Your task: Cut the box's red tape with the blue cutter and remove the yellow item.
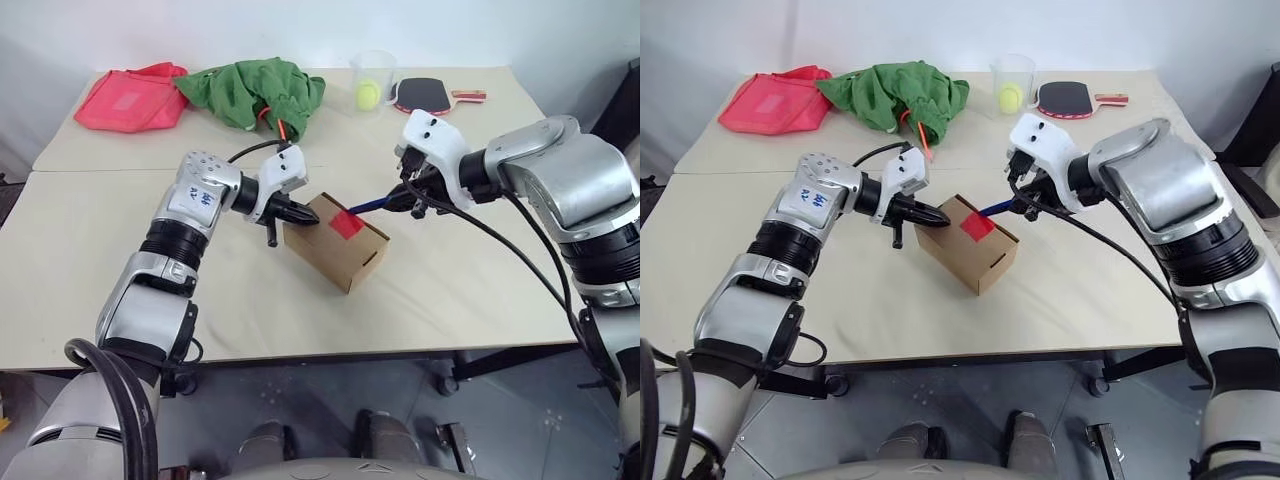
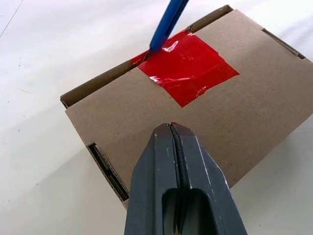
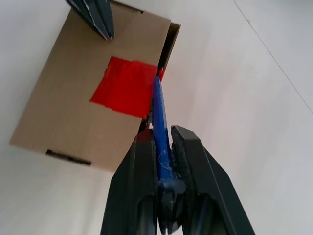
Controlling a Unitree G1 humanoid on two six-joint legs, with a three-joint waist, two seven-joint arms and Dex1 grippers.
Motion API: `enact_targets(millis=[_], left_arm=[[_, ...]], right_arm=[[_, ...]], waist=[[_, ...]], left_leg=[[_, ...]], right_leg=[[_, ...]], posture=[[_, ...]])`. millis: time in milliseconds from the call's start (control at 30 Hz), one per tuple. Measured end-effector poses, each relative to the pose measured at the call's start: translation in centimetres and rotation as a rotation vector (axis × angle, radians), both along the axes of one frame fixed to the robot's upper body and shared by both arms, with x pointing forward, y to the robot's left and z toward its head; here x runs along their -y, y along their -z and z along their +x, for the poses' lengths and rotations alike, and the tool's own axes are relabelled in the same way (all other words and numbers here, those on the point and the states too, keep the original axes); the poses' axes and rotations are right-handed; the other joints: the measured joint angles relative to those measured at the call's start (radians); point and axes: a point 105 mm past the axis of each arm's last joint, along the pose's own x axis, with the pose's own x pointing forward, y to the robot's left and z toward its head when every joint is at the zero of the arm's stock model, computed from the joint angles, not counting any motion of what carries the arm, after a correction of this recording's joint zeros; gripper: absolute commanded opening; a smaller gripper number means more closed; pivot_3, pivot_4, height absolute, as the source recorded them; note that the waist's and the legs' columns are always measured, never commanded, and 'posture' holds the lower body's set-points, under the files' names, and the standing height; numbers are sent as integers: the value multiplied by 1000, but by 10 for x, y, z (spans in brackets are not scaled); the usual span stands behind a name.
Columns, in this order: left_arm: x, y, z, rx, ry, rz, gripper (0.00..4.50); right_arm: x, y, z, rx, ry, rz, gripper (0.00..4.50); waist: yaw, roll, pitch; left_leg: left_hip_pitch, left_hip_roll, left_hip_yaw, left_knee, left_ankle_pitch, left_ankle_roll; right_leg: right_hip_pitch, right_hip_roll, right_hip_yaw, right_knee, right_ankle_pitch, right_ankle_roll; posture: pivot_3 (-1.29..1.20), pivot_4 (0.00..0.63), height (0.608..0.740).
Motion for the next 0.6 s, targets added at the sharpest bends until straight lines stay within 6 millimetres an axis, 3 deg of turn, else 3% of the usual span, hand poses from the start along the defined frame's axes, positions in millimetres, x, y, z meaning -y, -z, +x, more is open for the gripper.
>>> enact_targets(millis=[600], left_arm=[[7,1,0,6,4,-6,0]], right_arm=[[19,-2,-7,-43,-35,-127,165]], waist=[[20,0,0]], left_leg=[[0,0,0,1,0,0]], right_leg=[[0,0,0,0,0,0]], posture=[[0,150,740]])
